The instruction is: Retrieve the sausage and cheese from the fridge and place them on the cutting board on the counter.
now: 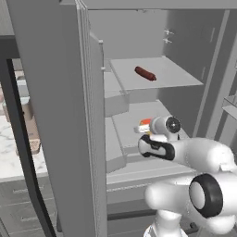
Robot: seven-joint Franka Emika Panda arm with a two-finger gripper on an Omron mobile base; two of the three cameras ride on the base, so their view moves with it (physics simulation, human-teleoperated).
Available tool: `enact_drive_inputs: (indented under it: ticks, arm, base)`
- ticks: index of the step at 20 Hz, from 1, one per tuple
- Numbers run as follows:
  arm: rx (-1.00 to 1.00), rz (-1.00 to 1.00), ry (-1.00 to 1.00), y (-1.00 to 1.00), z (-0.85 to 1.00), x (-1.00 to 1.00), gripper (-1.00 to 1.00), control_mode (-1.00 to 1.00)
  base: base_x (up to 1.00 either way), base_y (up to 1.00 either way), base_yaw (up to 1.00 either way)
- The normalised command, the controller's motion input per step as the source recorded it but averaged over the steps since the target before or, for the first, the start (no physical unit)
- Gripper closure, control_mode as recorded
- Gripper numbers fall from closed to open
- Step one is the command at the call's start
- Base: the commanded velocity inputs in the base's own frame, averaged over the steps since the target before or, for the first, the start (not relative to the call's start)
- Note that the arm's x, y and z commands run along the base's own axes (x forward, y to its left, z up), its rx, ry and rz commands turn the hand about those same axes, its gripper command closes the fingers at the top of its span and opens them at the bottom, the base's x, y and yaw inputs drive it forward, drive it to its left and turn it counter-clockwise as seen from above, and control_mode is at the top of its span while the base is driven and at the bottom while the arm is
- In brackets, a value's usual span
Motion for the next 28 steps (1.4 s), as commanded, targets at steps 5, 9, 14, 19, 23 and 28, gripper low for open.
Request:
enact_drive_inputs:
  ticks: [5, 9, 14, 19, 23, 28]
  arm:
    - [-0.02, 0.05, 0.03, -0.01, 1.00, -0.52, 1.00, -1.00]
    - [-0.18, 0.01, 0.06, 0.00, 1.00, -0.66, 1.00, -1.00]
    - [-0.19, 0.00, 0.01, 0.00, 1.00, -0.76, 1.00, -1.00]
    - [-0.04, 0.03, 0.00, -0.09, 0.78, -0.68, 1.00, -1.00]
    - [0.04, 0.11, 0.00, 0.00, 0.33, -0.48, 1.00, -1.00]
    - [0.10, 0.11, -0.02, -0.01, 0.22, -0.59, 1.00, -1.00]
  base:
    - [0.00, 0.00, 0.00]
    - [0.00, 0.00, 0.00]
    - [0.00, 0.00, 0.00]
    - [0.00, 0.00, 0.00]
    - [0.00, 0.00, 0.00]
    - [0.00, 0.00, 0.00]
